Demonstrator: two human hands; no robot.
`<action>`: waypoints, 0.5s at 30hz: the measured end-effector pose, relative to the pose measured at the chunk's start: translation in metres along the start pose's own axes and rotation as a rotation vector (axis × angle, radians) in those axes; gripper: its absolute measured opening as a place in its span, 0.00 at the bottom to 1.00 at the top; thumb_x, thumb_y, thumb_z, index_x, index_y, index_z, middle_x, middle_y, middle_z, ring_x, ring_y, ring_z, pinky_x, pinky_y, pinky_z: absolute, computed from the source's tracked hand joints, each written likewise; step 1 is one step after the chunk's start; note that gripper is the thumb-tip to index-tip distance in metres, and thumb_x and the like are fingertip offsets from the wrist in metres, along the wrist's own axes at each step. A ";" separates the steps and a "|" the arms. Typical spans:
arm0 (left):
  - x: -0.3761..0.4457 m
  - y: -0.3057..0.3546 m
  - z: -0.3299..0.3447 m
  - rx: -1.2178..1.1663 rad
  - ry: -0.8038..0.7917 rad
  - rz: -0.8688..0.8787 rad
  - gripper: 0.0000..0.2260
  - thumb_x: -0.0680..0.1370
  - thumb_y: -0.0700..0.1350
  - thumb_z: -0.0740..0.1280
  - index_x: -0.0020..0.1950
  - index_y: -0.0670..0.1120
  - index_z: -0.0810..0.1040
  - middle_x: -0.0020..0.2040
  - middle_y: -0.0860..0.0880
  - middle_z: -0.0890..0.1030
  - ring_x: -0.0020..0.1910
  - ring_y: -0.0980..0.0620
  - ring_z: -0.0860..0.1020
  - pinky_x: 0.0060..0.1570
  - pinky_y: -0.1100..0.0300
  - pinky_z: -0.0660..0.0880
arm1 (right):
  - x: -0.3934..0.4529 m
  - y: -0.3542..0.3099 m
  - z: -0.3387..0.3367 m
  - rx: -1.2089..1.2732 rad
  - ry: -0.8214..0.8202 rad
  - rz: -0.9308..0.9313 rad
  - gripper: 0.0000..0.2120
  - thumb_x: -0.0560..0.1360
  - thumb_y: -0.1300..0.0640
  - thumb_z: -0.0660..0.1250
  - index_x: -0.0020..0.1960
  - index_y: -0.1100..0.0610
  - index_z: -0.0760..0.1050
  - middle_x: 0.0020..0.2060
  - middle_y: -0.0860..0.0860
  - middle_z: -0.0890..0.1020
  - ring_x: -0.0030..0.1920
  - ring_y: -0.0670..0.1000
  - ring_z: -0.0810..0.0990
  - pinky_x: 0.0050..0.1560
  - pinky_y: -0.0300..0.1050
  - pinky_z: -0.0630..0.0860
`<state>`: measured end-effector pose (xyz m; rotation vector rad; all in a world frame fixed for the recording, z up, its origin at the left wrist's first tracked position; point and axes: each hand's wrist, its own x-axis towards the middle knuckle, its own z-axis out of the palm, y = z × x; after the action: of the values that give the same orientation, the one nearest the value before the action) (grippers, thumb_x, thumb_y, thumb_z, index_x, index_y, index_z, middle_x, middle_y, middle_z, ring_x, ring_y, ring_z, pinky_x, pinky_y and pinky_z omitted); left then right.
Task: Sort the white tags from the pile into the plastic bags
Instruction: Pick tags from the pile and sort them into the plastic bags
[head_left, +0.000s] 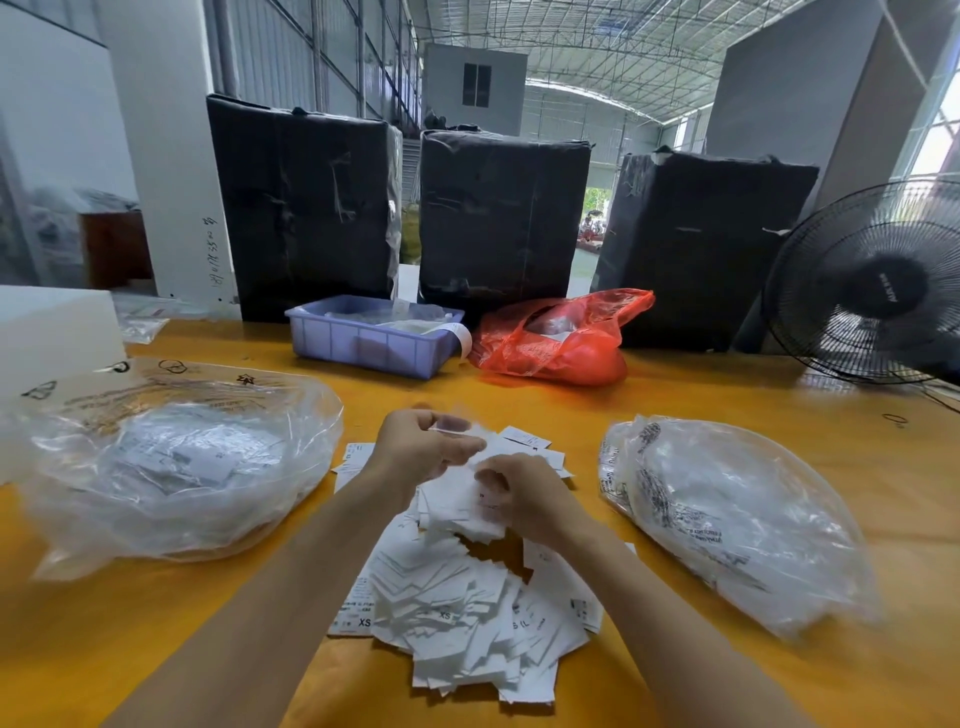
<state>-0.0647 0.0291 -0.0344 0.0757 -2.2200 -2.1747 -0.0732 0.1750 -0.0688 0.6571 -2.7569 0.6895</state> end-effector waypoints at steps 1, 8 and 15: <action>0.000 -0.001 0.001 0.001 0.001 0.009 0.11 0.67 0.37 0.77 0.46 0.41 0.80 0.37 0.47 0.83 0.29 0.57 0.78 0.27 0.67 0.69 | -0.001 0.000 -0.005 0.077 0.070 0.034 0.10 0.78 0.62 0.61 0.42 0.63 0.78 0.36 0.56 0.78 0.37 0.51 0.71 0.36 0.45 0.59; 0.001 0.000 0.004 -0.052 -0.038 0.000 0.03 0.69 0.40 0.75 0.41 0.42 0.83 0.35 0.48 0.85 0.30 0.57 0.78 0.27 0.69 0.72 | -0.011 0.001 -0.037 0.937 0.221 0.378 0.07 0.77 0.62 0.66 0.41 0.62 0.79 0.37 0.56 0.81 0.36 0.51 0.80 0.33 0.38 0.78; 0.001 0.002 0.008 -0.096 -0.072 -0.056 0.10 0.64 0.34 0.77 0.43 0.41 0.82 0.34 0.50 0.85 0.30 0.57 0.81 0.29 0.70 0.74 | -0.018 -0.001 -0.055 1.177 0.242 0.451 0.02 0.76 0.65 0.66 0.46 0.63 0.77 0.40 0.57 0.80 0.40 0.52 0.81 0.31 0.37 0.78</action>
<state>-0.0658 0.0373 -0.0329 0.0593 -2.1712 -2.3456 -0.0512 0.2075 -0.0263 0.0521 -2.0367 2.3290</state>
